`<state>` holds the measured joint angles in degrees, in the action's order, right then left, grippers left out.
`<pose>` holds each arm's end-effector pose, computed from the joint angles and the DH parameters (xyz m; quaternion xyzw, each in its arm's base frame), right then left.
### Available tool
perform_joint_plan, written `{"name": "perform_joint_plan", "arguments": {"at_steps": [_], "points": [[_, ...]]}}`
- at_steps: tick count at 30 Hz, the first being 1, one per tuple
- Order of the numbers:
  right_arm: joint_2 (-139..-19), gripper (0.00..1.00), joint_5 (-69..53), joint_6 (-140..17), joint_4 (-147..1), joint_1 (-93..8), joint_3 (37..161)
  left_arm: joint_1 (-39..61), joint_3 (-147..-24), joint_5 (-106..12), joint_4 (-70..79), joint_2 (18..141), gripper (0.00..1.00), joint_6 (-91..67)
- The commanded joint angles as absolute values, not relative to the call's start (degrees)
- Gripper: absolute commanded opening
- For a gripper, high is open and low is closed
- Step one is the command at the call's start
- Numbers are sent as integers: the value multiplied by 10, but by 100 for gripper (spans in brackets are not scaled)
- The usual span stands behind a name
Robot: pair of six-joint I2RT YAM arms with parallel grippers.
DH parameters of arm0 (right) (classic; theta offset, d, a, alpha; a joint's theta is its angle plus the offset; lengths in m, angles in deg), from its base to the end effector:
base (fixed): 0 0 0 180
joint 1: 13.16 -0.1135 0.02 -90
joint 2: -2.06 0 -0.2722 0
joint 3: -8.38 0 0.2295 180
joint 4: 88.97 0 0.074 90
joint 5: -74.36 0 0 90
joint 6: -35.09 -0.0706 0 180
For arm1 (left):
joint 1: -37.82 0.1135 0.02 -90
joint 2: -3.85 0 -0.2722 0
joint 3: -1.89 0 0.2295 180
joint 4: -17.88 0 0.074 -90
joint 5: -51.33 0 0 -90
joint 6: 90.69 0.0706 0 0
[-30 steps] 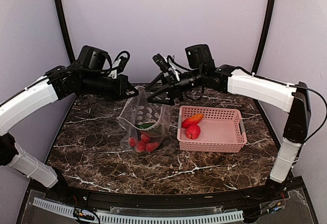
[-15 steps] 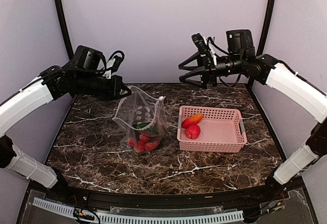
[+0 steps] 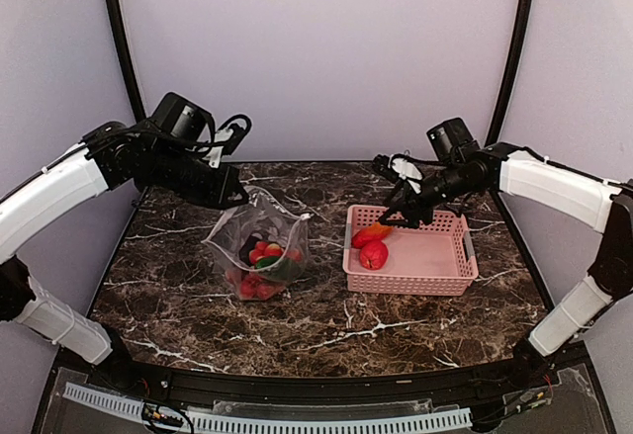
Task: Place the food in the zip-top bag and seal the zipper
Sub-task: Pick up the fake fruit from the bin.
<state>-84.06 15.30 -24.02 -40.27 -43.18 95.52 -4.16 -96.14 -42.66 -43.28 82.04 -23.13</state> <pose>0.2603 0.1923 0.2897 -0.5386 0.7260 0.2461 0.3498 0.2113 -0.1967 0.3625 0.1687 0.8949 -0.2464 0.3316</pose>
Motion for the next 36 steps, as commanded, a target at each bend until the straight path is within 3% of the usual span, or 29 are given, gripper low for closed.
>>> {"name": "perform_joint_plan", "arguments": {"at_steps": [1, 12, 36], "points": [[-877, 50, 118, -218, -377, -434, 954, -41, -958, -417, -436, 783, 1, -214], [-934, 65, 94, -215, -383, -435, 931, -42, -930, -418, -391, 761, 1, -223], [-1037, 73, 13, -249, -419, -473, 946, -41, -918, -433, -368, 773, 1, -236]]}}
